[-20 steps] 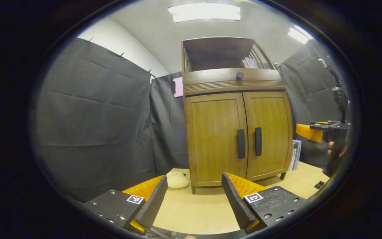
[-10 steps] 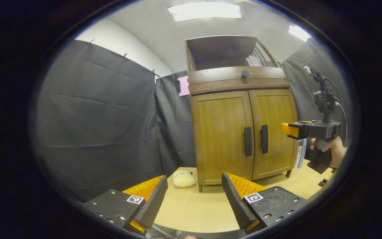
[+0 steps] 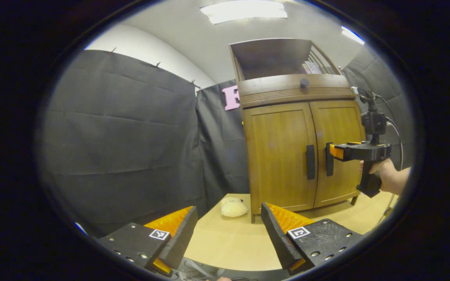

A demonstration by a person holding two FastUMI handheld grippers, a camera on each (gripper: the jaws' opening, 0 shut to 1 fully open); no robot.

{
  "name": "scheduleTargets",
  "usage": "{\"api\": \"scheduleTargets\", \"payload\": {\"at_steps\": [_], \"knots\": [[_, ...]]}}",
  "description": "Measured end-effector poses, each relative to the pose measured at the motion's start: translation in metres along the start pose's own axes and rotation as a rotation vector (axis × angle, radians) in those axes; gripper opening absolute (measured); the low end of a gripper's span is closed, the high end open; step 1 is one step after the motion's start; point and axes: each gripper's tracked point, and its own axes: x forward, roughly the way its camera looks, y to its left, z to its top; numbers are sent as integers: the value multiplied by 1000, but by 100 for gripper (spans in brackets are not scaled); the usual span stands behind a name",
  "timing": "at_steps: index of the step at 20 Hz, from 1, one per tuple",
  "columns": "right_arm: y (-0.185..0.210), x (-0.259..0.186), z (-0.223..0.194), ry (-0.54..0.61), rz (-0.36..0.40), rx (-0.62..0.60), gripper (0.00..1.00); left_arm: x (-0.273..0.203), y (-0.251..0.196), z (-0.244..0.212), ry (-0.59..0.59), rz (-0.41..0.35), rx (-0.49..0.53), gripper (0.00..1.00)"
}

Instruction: Open the right door of the double-door shoe cabinet with the right hand, and open the left door with the left hand.

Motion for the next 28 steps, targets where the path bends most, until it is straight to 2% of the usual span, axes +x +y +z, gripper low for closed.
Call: {"api": "scheduleTargets", "payload": {"at_steps": [2, 3, 5, 6, 8, 9, 10, 11, 12, 16, 17, 18, 19, 23, 24, 28], "knots": [[0, 14, -13, 21, 10, 10, 95, 2, 2, -1, 7, 17, 2, 87], [1, 20, -18, 33, 10, 12, 93, 3, 4, -3, 9, 23, 3, 100], [6, 30, -22, 51, 9, 13, 88, 4, 4, -3, 12, 30, 4, 100], [6, 35, -25, 62, 8, 11, 86, 5, 4, -2, 14, 33, 5, 93], [4, 43, -31, 81, 1, 8, 79, 5, 3, -3, 17, 37, 8, 93], [2, 45, -35, 91, 0, 7, 74, 4, 2, -4, 18, 38, 8, 100], [1, 49, -39, 102, 0, 9, 73, 4, 2, -3, 17, 38, 8, 100], [2, 52, -43, 110, 4, 11, 65, 3, 2, -3, 18, 39, 9, 100], [3, 54, -44, 114, 7, 11, 63, 3, 1, -4, 20, 39, 10, 100], [5, 57, -45, 126, 14, 36, 45, 1, 1, -3, 19, 41, 10, 100], [6, 57, -46, 131, 13, 42, 35, 0, 2, -3, 17, 41, 10, 100], [5, 57, -46, 132, 13, 44, 35, -1, 2, -3, 19, 40, 10, 100], [6, 56, -46, 137, 16, 39, 29, -1, 1, -4, 20, 37, 9, 100], [5, 44, -46, 151, 38, 32, 26, -4, 1, -3, 14, 22, 6, 100], [6, 40, -45, 150, 42, 31, 26, -5, 1, -3, 11, 18, 8, 93], [5, 26, -43, 151, 53, 28, 26, -13, -3, 0, 3, -9, 14, 93]]}}
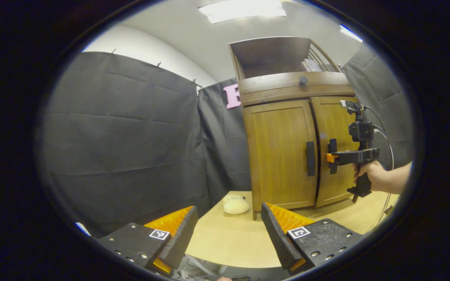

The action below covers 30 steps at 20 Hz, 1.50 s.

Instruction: Open the right door of the double-door shoe cabinet with the right hand, and open the left door with the left hand.

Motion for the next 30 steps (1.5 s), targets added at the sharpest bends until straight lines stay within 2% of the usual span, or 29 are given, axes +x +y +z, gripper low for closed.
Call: {"api": "scheduleTargets", "payload": {"at_steps": [11, 12, 14, 21, 22, 23, 30], "knots": [[-4, -32, -3, -2, 7, -5, 26, -14, -5, 5, -14, -57, 0, 93], [-4, -33, -3, -2, 8, -7, 26, -14, -4, 5, -14, -62, -1, 88], [-4, -38, 0, -3, 10, -5, 26, -14, -3, 3, -17, -72, -2, 93], [-3, -45, 9, 3, 26, -7, 26, -21, -4, 3, -29, -111, -2, 93], [-5, -44, 10, 0, 26, -3, 26, -22, -5, 4, -33, -116, -2, 96], [-5, -44, 11, -2, 22, 4, 26, -24, -6, 5, -35, -121, -2, 93], [-6, -42, 14, -12, 9, 1, 26, -30, -7, 7, -43, -170, -9, 93]]}}
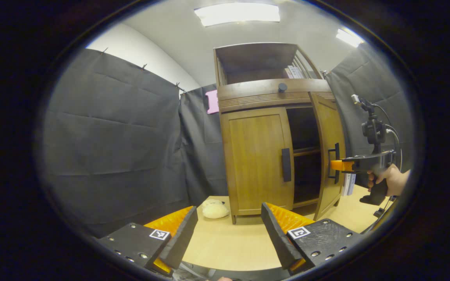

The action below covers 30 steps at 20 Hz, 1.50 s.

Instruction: Open the right door of the double-door shoe cabinet with the right hand, and open the left door with the left hand.

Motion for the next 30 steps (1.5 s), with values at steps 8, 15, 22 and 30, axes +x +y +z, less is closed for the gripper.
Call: {"api": "scheduleTargets", "payload": {"at_steps": [8, 15, 22, 30], "knots": [[3, -1, -2, -13, -37, -6, 25, -9, -3, 6, -11, -73, -9, 93], [4, -4, -3, -24, -67, -7, 25, -16, -5, 2, -23, -142, -14, 93], [6, -5, -3, -29, -119, -27, 24, -15, -6, 2, -19, -171, -23, 93], [7, -8, -4, -27, -228, -25, 23, -13, -9, -1, -14, -211, -32, 93]]}}
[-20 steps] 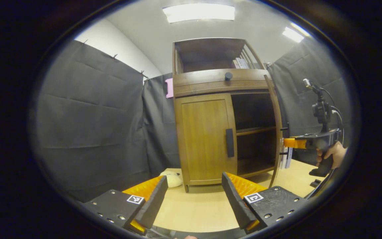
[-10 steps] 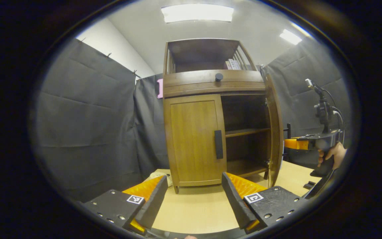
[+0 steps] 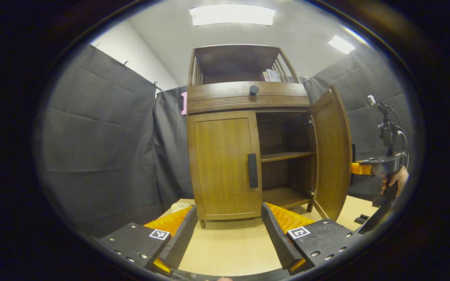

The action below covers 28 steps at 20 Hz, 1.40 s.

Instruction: Open the right door of the double-door shoe cabinet with the right hand, and open the left door with the left hand.

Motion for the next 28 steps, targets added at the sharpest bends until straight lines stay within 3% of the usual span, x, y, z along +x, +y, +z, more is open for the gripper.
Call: {"api": "scheduleTargets", "payload": {"at_steps": [2, 7, 10, 15, 17, 18, 20, 21, 22, 24, 25, 26, 27, 28], "knots": [[1, -3, 2, -4, -22, 0, 17, 0, 0, -1, 5, -14, -4, 90], [-49, -13, 1, -11, -98, -11, 17, 4, -3, -4, 22, -37, -15, 87], [-66, -19, -1, -11, -132, -14, 17, 6, -5, -4, 23, -53, -12, 100], [-97, -26, 0, -22, -201, -25, 17, 8, -7, -7, 17, -70, -3, 100], [-95, -29, 1, -16, -172, -6, 17, 9, -8, -6, 17, -74, -3, 100], [-93, -29, 2, -19, -164, -12, 12, 11, -8, -5, 15, -77, -2, 100], [-91, -33, 10, -43, -167, -58, 15, 14, -9, -4, 10, -83, -3, 100], [-90, -38, 14, -56, -173, -83, 18, 15, -9, -3, 9, -86, -2, 93], [-93, -43, 18, -69, -189, -104, 29, 15, -9, -3, 6, -88, 0, 100], [-92, -52, 23, -86, -199, -116, 46, 18, -8, -2, -2, -90, 4, 100], [-89, -57, 23, -90, -190, -109, 62, 20, -8, 0, -10, -90, 5, 93], [-88, -61, 22, -93, -186, -107, 79, 22, -8, 0, -14, -87, 5, 93], [-86, -65, 20, -93, -183, -108, 95, 23, -7, 0, -15, -85, 3, 100], [-82, -63, 20, -92, -176, -110, 95, 24, -7, 1, -15, -83, 0, 100]]}}
